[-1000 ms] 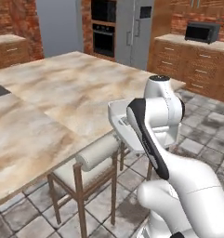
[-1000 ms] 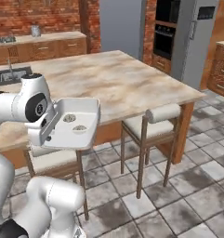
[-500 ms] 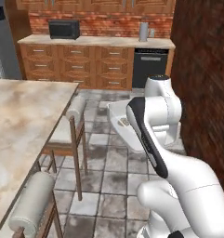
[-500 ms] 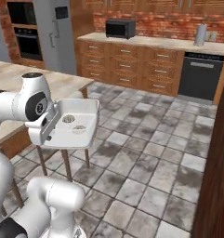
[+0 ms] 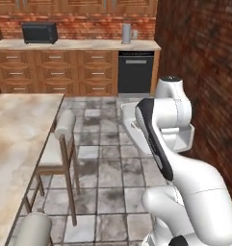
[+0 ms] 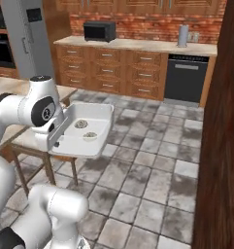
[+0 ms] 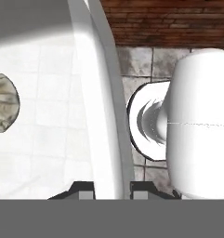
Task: Place two dumplings into each of the tupperware containers and then place the containers in the fridge.
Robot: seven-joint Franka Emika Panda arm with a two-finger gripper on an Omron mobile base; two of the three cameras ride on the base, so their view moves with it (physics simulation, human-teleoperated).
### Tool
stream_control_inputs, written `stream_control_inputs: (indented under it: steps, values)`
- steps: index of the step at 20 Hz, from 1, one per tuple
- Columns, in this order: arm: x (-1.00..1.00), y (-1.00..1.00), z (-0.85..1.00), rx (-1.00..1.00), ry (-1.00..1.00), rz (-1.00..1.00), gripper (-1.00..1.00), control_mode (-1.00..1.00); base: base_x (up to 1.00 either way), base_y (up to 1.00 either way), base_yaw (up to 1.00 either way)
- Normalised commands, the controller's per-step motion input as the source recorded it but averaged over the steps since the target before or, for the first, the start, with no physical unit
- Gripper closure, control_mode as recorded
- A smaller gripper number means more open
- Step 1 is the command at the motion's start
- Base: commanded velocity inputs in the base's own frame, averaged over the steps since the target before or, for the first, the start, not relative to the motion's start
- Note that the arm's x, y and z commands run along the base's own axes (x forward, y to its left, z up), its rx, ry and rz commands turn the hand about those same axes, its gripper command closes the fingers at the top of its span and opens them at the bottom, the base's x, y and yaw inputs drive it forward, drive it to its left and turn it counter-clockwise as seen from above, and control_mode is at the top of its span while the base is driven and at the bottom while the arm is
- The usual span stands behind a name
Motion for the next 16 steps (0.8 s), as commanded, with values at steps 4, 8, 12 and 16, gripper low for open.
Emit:
stream_control_inputs:
  steps: [4,8,12,16]
  values:
    - [0.00,0.00,0.00,0.00,0.00,0.00,1.00,1.00,1.00,0.00,-0.05]
    - [0.00,0.00,0.00,0.00,0.00,0.00,1.00,1.00,1.00,-0.02,0.00]
    - [0.00,0.00,0.00,0.00,0.00,0.00,1.00,1.00,1.00,-0.03,0.00]
    - [0.00,0.00,0.00,0.00,0.00,0.00,1.00,1.00,1.00,-0.02,0.00]
